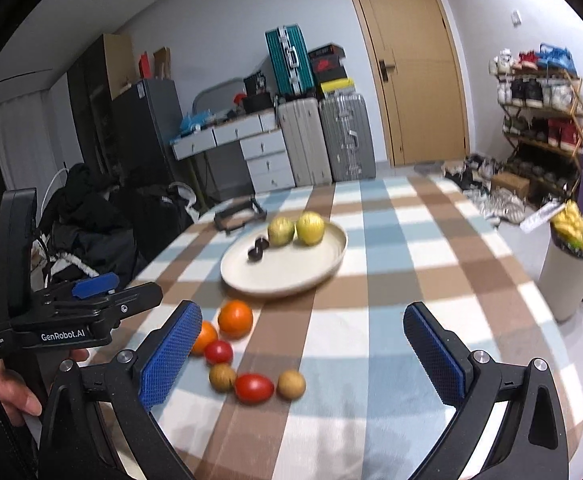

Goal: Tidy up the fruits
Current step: 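Withdraw both tools from the plate toward the remaining fruits, then grasp the small brown round fruit with the right tool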

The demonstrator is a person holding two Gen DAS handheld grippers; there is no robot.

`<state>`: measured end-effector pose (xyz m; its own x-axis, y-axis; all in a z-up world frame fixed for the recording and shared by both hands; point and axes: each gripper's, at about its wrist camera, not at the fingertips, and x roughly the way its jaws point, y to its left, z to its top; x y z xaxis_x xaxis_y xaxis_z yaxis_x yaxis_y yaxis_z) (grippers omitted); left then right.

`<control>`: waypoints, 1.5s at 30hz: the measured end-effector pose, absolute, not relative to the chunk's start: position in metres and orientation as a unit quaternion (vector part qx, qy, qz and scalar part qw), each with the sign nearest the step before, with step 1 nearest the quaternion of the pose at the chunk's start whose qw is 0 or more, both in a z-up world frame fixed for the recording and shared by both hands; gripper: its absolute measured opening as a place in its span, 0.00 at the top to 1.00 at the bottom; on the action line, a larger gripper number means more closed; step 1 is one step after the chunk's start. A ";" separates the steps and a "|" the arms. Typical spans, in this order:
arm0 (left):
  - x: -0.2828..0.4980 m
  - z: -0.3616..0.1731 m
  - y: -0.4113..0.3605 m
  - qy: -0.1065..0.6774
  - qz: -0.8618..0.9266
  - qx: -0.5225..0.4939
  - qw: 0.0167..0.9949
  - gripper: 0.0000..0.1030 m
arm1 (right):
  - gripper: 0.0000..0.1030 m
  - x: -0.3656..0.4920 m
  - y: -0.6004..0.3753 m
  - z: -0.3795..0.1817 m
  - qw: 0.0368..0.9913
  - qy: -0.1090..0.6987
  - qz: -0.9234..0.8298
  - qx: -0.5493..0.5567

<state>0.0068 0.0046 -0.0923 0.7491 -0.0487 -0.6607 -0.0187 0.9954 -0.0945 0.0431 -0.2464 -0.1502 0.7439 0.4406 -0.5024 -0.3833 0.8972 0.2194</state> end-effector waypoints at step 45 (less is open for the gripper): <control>0.031 -0.148 0.023 0.409 -0.016 -0.057 0.911 0.01 | 0.77 0.077 -0.225 -0.226 0.874 0.402 0.265 0.070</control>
<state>0.0312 0.0226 -0.1482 0.6645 -0.0761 -0.7434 -0.0165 0.9931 -0.1164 0.0769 -0.2249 -0.2263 0.5370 0.5184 -0.6655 -0.4065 0.8503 0.3344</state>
